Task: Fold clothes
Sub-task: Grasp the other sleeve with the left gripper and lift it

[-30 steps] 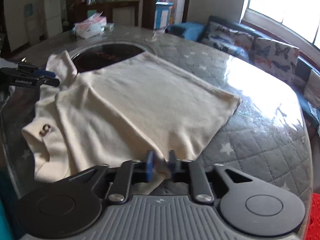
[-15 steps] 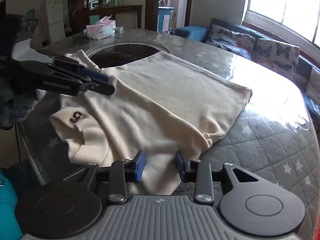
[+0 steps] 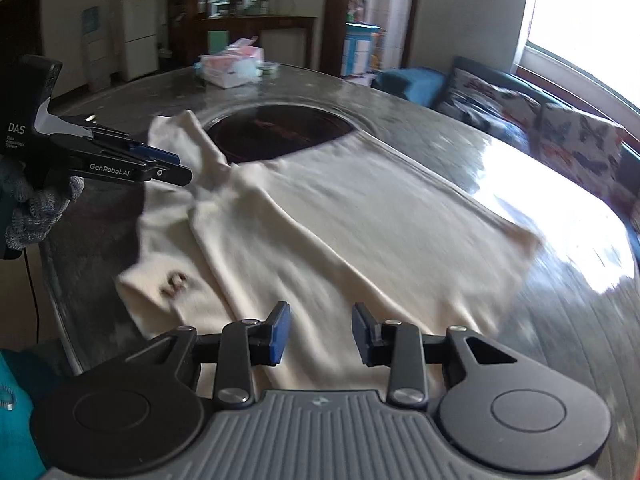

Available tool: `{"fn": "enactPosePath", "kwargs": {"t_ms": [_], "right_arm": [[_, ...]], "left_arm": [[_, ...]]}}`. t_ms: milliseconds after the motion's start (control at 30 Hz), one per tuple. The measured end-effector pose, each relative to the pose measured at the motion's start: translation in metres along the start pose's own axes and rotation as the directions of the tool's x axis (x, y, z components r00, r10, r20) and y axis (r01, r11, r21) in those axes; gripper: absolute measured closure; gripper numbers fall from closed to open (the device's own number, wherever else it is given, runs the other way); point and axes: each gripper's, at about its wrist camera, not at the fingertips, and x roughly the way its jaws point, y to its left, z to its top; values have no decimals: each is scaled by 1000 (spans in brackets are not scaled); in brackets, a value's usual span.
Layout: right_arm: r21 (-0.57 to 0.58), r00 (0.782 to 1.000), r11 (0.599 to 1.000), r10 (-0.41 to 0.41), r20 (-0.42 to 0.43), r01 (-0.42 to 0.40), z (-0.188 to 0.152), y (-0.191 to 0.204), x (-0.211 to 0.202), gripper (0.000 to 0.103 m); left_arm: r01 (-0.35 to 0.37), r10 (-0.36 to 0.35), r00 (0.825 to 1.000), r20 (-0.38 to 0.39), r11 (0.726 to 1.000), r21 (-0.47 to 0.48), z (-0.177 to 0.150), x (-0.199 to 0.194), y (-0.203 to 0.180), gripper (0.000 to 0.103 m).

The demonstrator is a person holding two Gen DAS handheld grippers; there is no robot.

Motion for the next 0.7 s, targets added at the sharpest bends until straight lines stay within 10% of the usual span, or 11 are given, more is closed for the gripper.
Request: {"fn": "enactPosePath", "kwargs": {"t_ms": [700], "right_arm": [[-104,995,990,96,-5,-96,45,48,44,70]], "left_arm": [[-319,316,947,-63,891,-323,23,20,127,69]]}}
